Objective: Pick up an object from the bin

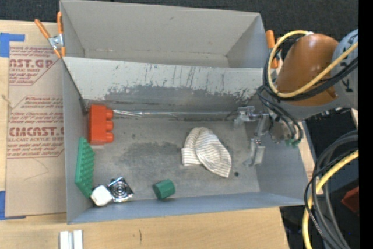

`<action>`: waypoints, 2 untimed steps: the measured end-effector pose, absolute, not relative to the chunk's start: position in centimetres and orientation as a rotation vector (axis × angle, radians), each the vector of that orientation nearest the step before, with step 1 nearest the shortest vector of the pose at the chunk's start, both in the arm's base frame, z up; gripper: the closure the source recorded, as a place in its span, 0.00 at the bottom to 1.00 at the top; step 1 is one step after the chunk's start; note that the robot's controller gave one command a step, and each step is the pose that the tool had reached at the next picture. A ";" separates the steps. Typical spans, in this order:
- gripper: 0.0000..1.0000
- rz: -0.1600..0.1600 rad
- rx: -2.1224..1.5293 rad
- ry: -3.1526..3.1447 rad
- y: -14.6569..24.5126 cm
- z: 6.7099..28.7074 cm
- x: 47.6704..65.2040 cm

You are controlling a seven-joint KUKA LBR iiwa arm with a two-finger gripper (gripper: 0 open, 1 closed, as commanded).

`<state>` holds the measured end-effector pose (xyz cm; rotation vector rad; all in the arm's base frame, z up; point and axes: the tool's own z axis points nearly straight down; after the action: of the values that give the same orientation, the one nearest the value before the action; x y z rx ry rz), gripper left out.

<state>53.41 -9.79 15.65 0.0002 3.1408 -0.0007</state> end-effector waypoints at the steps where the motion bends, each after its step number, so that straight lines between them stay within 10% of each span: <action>1: 0.00 -0.001 0.052 3.140 -6.4 13.0 54.0; 2: 0.00 0.000 -0.043 3.137 -4.9 8.0 53.4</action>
Offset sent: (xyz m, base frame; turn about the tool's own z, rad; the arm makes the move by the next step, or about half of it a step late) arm -0.0033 0.0493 -0.0865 -0.0363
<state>53.43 -4.94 8.04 -0.0428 3.1372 0.0000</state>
